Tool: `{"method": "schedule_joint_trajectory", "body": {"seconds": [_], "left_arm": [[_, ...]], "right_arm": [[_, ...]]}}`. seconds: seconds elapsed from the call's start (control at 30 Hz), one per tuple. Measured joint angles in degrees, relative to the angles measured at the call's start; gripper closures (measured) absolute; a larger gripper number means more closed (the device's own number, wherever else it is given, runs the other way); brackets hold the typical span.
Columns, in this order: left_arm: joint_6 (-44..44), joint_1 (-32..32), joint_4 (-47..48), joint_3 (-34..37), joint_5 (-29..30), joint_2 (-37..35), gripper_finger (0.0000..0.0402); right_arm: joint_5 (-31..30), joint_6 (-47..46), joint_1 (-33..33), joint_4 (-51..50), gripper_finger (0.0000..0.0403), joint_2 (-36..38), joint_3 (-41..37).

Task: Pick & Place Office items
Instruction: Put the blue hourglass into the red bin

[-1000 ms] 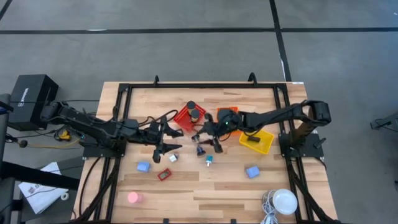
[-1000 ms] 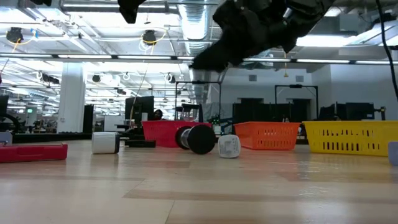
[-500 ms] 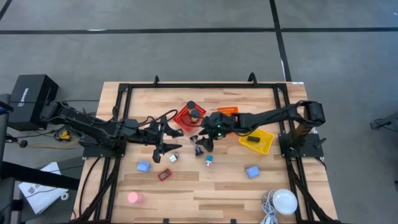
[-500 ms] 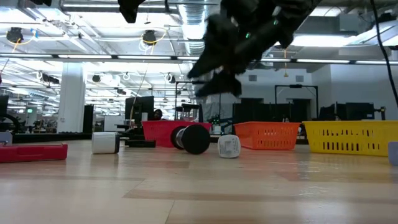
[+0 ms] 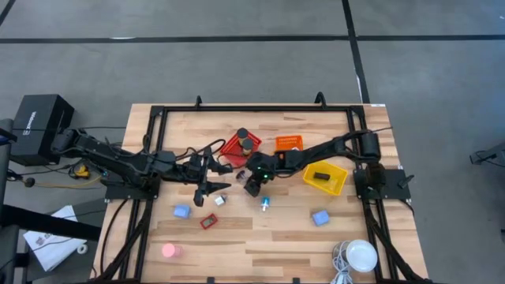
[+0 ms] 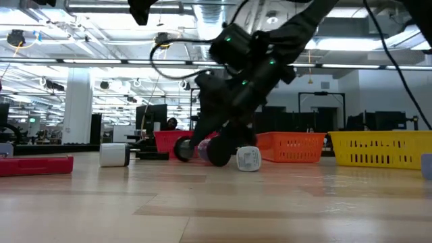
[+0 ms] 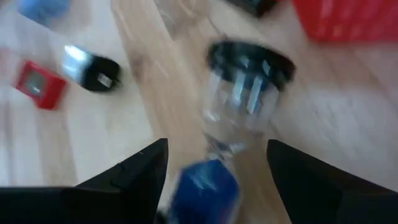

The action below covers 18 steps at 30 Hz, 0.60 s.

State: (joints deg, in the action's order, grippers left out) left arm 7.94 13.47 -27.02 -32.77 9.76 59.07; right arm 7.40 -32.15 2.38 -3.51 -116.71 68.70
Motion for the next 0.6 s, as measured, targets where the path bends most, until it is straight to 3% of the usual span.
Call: {"method": "schedule_joint_trajectory", "body": {"seconds": [0.37,0.6], "left_arm": [[-0.13,0.0,0.01,0.0,-0.07,0.0,0.0188],[-0.17,0.0,0.01,0.0,-0.07,0.0,0.0188]], "right_arm": [[-0.11,10.21,0.23,-14.72,0.0146,-7.06,13.87],[-0.57,10.63,0.3,-17.3,0.0218,-7.32,15.46]]}}
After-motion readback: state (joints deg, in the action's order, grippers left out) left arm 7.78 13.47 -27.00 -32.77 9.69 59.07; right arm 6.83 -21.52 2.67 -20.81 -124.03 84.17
